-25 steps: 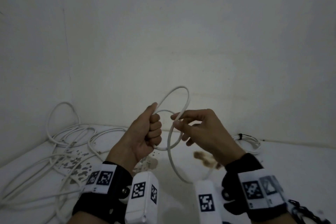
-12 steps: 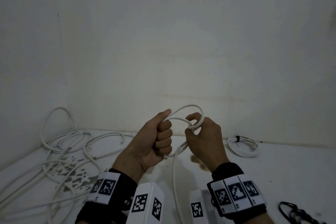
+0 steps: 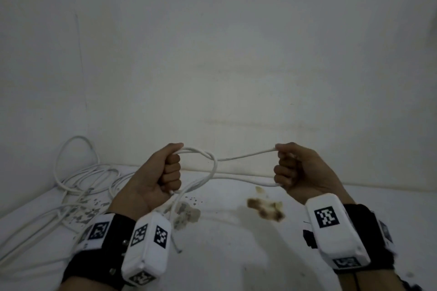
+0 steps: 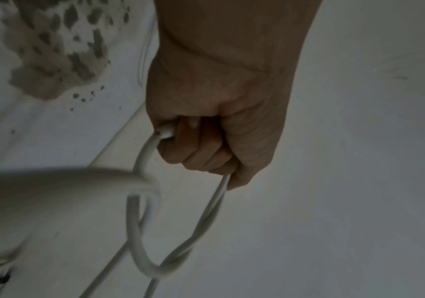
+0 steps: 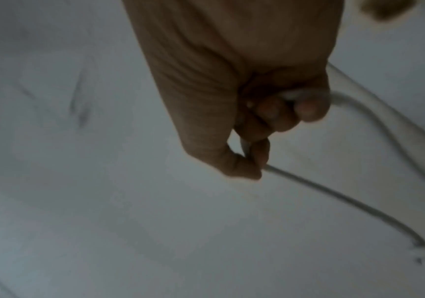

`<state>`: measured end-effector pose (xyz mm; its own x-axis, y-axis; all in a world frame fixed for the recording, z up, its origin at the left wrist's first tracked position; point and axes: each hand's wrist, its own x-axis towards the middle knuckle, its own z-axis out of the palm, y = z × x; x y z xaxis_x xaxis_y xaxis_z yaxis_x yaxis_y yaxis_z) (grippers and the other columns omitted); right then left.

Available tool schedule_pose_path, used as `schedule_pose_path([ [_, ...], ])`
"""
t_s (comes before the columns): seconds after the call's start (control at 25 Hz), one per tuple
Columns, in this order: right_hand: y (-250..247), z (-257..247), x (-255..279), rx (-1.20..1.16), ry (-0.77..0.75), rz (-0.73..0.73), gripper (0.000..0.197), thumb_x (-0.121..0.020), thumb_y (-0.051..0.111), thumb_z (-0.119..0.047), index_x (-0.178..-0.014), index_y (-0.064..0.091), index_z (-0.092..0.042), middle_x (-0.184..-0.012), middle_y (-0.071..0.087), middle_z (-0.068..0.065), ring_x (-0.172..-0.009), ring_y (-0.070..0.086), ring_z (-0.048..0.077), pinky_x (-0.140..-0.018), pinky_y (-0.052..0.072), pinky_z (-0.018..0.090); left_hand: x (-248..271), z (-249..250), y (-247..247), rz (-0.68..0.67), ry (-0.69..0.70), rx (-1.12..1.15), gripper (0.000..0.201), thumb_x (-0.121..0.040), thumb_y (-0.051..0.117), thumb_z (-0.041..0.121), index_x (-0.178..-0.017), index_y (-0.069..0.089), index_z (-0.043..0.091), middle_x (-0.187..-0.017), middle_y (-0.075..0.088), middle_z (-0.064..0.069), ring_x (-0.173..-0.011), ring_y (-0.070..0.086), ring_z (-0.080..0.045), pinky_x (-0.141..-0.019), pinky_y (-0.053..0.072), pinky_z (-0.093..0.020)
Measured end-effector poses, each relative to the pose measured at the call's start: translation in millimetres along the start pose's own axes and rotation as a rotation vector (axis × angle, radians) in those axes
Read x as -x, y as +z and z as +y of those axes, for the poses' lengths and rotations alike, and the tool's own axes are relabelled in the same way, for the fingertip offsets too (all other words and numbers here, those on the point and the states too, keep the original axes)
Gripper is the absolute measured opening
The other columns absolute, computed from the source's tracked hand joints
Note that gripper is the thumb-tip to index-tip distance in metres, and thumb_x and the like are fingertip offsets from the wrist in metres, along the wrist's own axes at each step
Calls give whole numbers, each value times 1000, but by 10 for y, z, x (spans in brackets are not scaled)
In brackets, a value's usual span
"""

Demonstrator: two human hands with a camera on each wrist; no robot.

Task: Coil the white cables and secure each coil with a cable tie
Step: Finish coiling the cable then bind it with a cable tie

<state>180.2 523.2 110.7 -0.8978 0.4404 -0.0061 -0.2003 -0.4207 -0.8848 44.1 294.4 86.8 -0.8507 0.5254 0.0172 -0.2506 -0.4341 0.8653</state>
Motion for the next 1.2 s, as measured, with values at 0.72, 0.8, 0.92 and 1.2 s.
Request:
schedule_pose_path([
  [0.72, 619, 179, 449, 1780, -593, -144, 27, -101, 48, -39, -112, 70, -27, -86, 62, -9, -78, 58, 10, -65, 44, 24, -213, 36, -176, 248, 215, 413, 53, -105, 34, 39, -56, 23, 23, -38, 19, 8, -28, 16, -7, -29, 15, -17],
  [0.8, 748, 233, 500, 1870, -710, -59, 25, -101, 47, -38, -106, 67, -23, -95, 64, -2, -86, 58, 20, -69, 42, 30, -224, -15, -99, 251, 220, 336, 49, -105, 35, 38, -60, 21, 23, -39, 18, 8, -29, 16, -7, -29, 17, -17],
  [0.92, 895, 315, 621, 1870, -801, -128, 13, -99, 50, -28, -93, 56, -19, -82, 50, -1, -75, 50, 21, -65, 34, 31, -212, -98, 14, 251, 193, 259, 48, -105, 37, 38, -62, 22, 22, -41, 19, 7, -31, 17, -7, -30, 18, -19],
  [1.2, 946, 497, 620, 1564, -582, -653, 10, -98, 46, -17, -95, 48, -8, -77, 51, 5, -61, 44, 17, -57, 35, 30, 5, -207, 374, 204, 73, 52, 45, -97, 53, 46, -65, 44, 17, -52, 51, 1, -48, 52, -14, -50, 46, -25],
])
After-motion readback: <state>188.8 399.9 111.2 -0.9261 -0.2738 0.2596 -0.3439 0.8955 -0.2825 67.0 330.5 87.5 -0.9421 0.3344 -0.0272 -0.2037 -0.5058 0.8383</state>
